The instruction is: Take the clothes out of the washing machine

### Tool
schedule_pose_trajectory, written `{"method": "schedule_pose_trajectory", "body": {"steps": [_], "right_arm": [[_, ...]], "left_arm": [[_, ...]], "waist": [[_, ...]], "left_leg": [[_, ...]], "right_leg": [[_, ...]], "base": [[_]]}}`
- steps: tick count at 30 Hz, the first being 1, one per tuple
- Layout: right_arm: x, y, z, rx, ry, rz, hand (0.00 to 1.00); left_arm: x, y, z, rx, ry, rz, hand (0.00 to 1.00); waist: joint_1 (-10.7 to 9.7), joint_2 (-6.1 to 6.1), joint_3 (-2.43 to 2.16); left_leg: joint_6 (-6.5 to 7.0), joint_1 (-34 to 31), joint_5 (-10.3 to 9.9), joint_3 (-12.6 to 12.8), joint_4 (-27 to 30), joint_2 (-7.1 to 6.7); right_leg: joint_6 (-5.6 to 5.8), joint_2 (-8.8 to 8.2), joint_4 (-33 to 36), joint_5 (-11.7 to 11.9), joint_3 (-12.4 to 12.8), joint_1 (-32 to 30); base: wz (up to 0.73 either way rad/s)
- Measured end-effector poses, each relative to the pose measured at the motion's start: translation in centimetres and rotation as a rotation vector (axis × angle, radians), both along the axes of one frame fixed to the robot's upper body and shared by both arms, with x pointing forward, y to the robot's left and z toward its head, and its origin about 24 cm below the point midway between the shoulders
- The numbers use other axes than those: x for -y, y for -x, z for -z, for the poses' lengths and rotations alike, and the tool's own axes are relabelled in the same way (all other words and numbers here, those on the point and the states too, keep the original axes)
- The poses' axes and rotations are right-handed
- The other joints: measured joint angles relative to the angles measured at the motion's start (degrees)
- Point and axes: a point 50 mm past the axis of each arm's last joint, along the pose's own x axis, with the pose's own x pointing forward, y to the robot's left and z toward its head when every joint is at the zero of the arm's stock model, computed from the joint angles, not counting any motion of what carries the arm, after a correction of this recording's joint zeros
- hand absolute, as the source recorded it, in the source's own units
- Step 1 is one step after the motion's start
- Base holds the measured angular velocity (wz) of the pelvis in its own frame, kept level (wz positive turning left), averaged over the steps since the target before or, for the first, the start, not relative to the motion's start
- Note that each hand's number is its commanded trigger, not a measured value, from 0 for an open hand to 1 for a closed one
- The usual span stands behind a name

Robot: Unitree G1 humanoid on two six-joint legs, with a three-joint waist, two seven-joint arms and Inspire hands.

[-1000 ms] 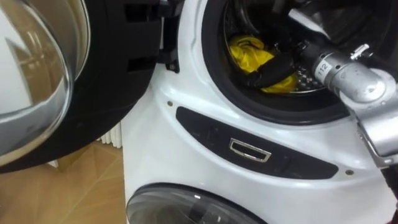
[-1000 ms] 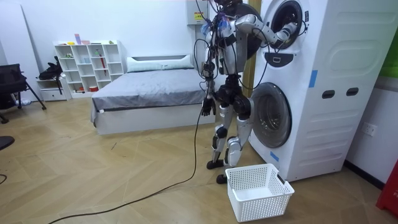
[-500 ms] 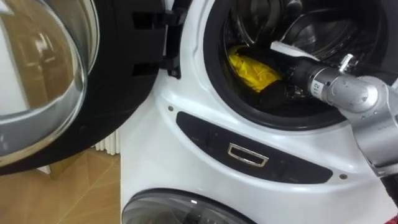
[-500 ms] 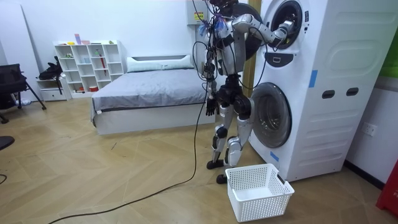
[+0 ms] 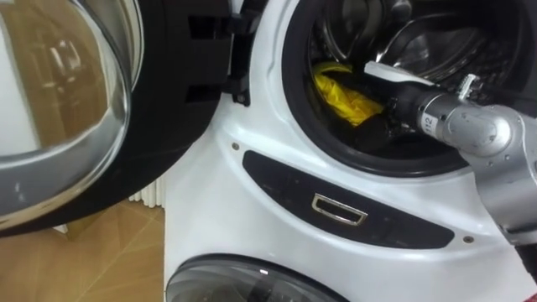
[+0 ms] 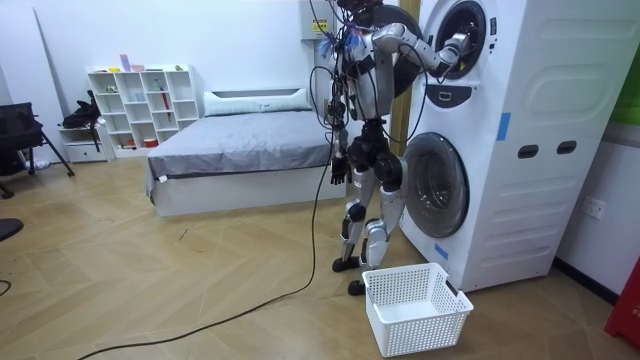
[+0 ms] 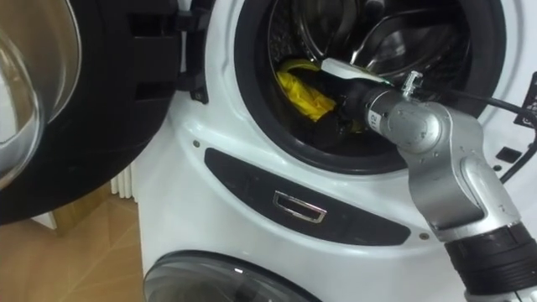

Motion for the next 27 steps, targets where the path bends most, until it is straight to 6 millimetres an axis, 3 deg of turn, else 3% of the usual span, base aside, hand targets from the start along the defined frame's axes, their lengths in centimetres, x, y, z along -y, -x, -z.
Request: {"method": "schedule_pose_trajectory", "body": {"steps": [11,12,13,14,18,22,27], "right_arm": [[0.6,0.1,-0.4,-0.013,-0.02,0.015,0.0],[0.6,0.2,-0.4,-0.011,-0.021,0.014,0.2],[0.6,0.3,-0.5,-0.01,-0.023,0.012,0.91],[0.8,0.3,-0.6,-0.011,-0.028,0.015,1.0],[1.7,0.5,-0.8,-0.007,-0.03,0.04,1.0],[4.3,0.8,-1.4,0.013,0.059,0.144,1.0],[4.5,0.6,-0.6,-0.022,0.093,0.165,1.0]], "left_arm": [[0.1,0.1,0.0,-0.006,0.001,-0.004,0.0],[0.1,0.2,0.0,-0.01,0.0,-0.003,0.0],[0.0,0.5,0.0,-0.018,-0.007,0.002,0.0],[-0.2,0.8,-0.1,-0.024,-0.018,0.014,0.0],[-0.6,1.1,-0.3,-0.027,-0.035,0.008,0.0],[-0.9,1.0,-0.5,-0.02,-0.03,-0.005,0.0],[-0.7,0.1,-0.5,-0.011,-0.026,0.04,0.0]], "waist": [[-0.26,0.75,0.05],[-0.29,0.79,0.04],[-0.38,0.82,0.02],[-0.57,0.81,0.02],[-1.28,0.54,-0.18],[-1.59,-0.06,-0.61],[-1.38,-0.19,-0.68]], "left_leg": [[0.25,-0.12,-0.16,-0.2,0.34,0.05],[0.29,-0.12,-0.18,-0.16,0.35,0.04],[0.34,-0.1,-0.21,-0.13,0.34,0.03],[0.37,-0.1,-0.22,-0.07,0.35,0.0],[0.6,-0.2,-0.12,-0.35,0.56,0.03],[0.74,0.06,-0.11,-0.18,0.19,-0.02],[1.02,1.1,-0.27,0.14,0.08,-0.05]], "right_leg": [[0.19,-0.15,0.37,0.17,-0.01,-0.01],[0.2,-0.17,0.43,0.18,-0.01,-0.05],[0.23,-0.2,0.63,0.19,0.03,-0.09],[0.24,-0.26,1.12,0.2,0.07,-0.14],[0.41,-0.56,1.03,0.27,-0.31,-0.61],[0.66,-0.67,1.03,0.43,-0.42,-0.11],[0.9,-0.73,1.05,0.59,0.05,0.28]], "base": [[0.0],[0.0],[0.0],[0.0],[0.07],[0.01],[-0.03]]}}
